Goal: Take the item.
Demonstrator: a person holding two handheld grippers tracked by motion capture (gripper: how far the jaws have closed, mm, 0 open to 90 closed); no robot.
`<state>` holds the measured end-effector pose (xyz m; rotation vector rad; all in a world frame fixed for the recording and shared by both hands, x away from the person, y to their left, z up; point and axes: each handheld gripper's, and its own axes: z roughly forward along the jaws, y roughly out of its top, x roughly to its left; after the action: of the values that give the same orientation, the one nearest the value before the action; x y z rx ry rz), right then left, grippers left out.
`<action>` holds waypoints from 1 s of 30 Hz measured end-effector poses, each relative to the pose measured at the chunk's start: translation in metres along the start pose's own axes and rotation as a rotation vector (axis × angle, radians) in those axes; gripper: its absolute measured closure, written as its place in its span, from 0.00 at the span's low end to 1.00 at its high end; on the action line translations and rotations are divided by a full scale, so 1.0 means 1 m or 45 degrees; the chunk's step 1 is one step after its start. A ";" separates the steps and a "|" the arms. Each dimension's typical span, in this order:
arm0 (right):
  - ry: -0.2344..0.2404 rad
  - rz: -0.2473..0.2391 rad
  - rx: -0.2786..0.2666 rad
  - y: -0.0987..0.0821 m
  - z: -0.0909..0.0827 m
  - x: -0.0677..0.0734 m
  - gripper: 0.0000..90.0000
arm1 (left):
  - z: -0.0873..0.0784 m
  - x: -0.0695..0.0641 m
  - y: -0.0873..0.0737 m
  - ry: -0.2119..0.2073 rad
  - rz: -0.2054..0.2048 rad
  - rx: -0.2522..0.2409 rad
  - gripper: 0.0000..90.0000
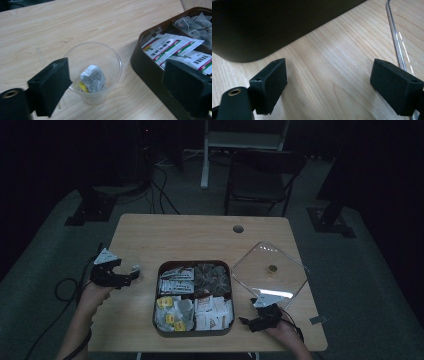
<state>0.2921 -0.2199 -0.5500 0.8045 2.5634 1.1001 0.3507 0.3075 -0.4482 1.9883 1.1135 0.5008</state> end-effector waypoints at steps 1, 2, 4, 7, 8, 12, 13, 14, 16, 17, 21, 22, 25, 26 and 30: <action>0.000 0.000 0.000 0.000 0.000 0.000 0.15 | -0.002 -0.001 -0.001 -0.009 -0.011 0.004 0.02; 0.000 0.000 0.000 0.000 0.000 0.000 0.15 | -0.003 -0.002 -0.001 -0.010 -0.012 -0.003 0.02; 0.000 0.000 0.000 0.000 0.000 0.000 0.15 | -0.005 -0.003 -0.003 -0.002 -0.007 -0.010 0.02; 0.000 -0.001 0.000 0.000 0.000 0.000 0.15 | -0.007 -0.006 -0.006 0.002 -0.007 -0.030 0.02; 0.000 -0.001 0.001 0.000 0.000 0.000 0.15 | -0.008 -0.006 -0.008 0.004 -0.005 -0.032 0.02; 0.000 0.001 -0.001 0.000 0.000 0.000 0.15 | -0.011 -0.009 -0.013 0.001 -0.001 -0.052 0.02; 0.000 0.001 -0.001 0.000 0.000 0.000 0.15 | -0.012 -0.010 -0.014 -0.004 -0.001 -0.053 0.02; 0.000 0.001 -0.001 0.000 0.000 0.000 0.15 | -0.013 -0.011 -0.018 -0.006 0.006 -0.065 0.02; 0.000 0.000 -0.002 0.000 0.000 0.000 0.15 | -0.014 -0.012 -0.019 -0.012 0.006 -0.068 0.02; 0.000 0.000 -0.001 0.000 0.000 0.000 0.15 | -0.015 -0.013 -0.021 -0.010 0.005 -0.078 0.02; 0.000 0.000 -0.002 0.000 0.000 0.000 0.15 | -0.020 -0.020 -0.027 -0.033 0.030 -0.102 0.02; 0.000 0.000 -0.002 0.000 0.000 0.000 0.15 | -0.020 -0.020 -0.027 -0.033 0.030 -0.102 0.02; 0.000 0.002 0.000 0.000 0.000 0.000 0.15 | -0.022 -0.024 -0.032 -0.047 0.045 -0.112 0.02; 0.000 0.004 -0.001 0.000 0.000 0.000 0.15 | -0.023 -0.026 -0.034 -0.046 0.047 -0.122 0.02; 0.000 0.000 -0.001 0.000 0.000 0.000 0.15 | -0.026 -0.030 -0.039 -0.070 0.060 -0.135 0.02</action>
<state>0.2921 -0.2199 -0.5501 0.8048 2.5628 1.1011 0.2963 0.3056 -0.4619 1.9283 0.9886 0.5159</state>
